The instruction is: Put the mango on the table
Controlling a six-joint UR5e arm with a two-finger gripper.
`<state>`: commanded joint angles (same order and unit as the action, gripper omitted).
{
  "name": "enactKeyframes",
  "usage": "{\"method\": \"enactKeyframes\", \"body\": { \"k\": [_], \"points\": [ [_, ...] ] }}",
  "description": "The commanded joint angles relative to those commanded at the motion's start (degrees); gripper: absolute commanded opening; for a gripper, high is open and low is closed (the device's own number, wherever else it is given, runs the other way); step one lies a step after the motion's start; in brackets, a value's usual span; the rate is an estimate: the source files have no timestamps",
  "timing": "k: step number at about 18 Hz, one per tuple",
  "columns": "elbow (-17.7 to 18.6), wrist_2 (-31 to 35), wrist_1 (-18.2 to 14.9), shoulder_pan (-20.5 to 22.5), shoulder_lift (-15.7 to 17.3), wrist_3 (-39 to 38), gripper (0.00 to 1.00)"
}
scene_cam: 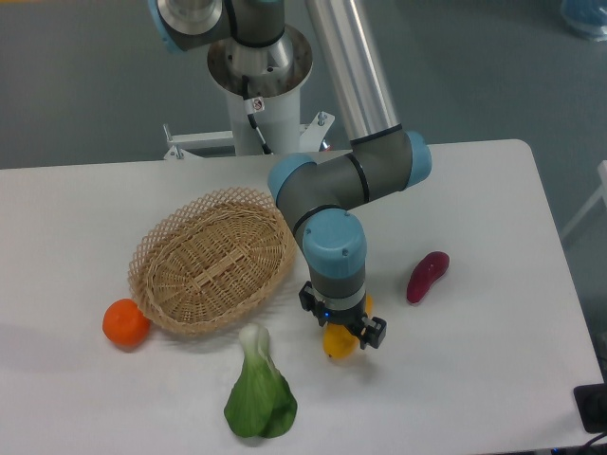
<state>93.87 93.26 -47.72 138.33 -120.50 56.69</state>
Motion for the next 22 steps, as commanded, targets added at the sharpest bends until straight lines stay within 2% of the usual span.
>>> {"method": "enactKeyframes", "body": {
  "k": [8, 12, 16, 19, 22],
  "points": [
    [-0.79, -0.62, -1.05, 4.22, 2.99, 2.89, 1.0],
    [-1.93, -1.49, -4.47, 6.76, 4.13, 6.76, 1.0],
    [-5.18, -2.99, -8.17, 8.09, 3.7, 11.07, 1.0],
    [-6.24, -3.17, -9.58, 9.49, 3.61, 12.03, 1.0],
    [-6.33, -3.17, -10.81, 9.94, 3.87, 16.34, 1.0]
  ]
}}
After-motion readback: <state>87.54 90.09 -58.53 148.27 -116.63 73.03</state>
